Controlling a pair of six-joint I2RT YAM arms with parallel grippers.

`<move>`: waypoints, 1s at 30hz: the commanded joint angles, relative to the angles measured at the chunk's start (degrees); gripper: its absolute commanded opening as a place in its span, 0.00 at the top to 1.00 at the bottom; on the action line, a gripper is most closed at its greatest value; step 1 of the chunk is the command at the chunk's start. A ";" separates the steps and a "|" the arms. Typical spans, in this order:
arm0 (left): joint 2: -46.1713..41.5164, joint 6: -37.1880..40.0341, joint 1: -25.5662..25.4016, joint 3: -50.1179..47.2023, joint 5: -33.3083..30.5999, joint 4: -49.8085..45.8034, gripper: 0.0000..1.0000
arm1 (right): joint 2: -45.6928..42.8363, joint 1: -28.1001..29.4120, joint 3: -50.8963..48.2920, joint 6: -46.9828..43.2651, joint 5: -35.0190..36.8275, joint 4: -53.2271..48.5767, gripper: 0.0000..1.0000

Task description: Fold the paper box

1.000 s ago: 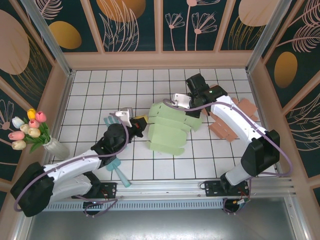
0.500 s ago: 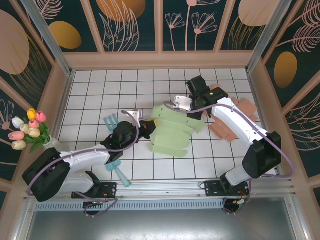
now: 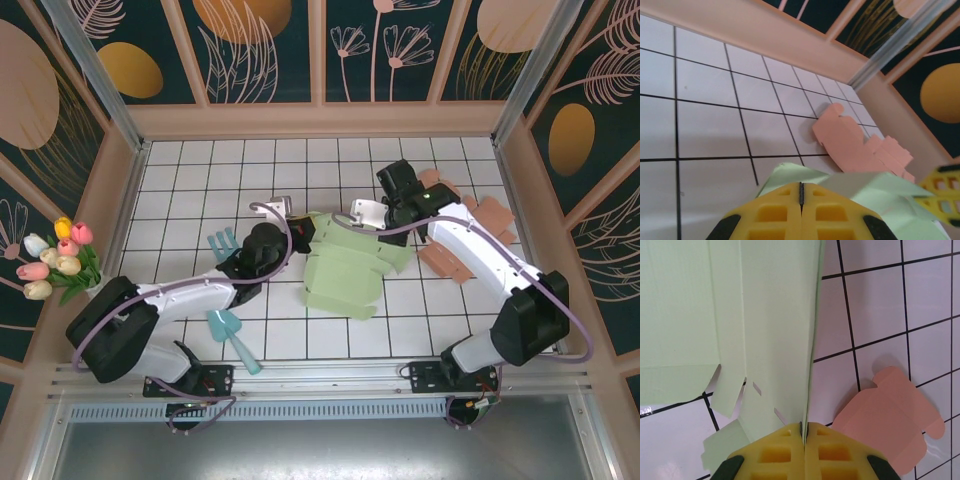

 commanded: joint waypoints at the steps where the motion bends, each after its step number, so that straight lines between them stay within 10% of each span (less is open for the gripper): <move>1: 2.45 1.10 0.93 2.67 -3.51 -2.62 1.00 | -2.83 0.81 -1.55 -1.67 -0.26 1.85 1.00; 17: 7.20 8.19 -1.94 6.93 11.31 1.28 1.00 | -1.55 4.51 -4.15 1.75 2.81 10.66 1.00; 30: 7.56 5.52 -1.12 1.42 3.39 -0.77 1.00 | -6.32 2.94 -10.18 -0.98 4.92 15.58 1.00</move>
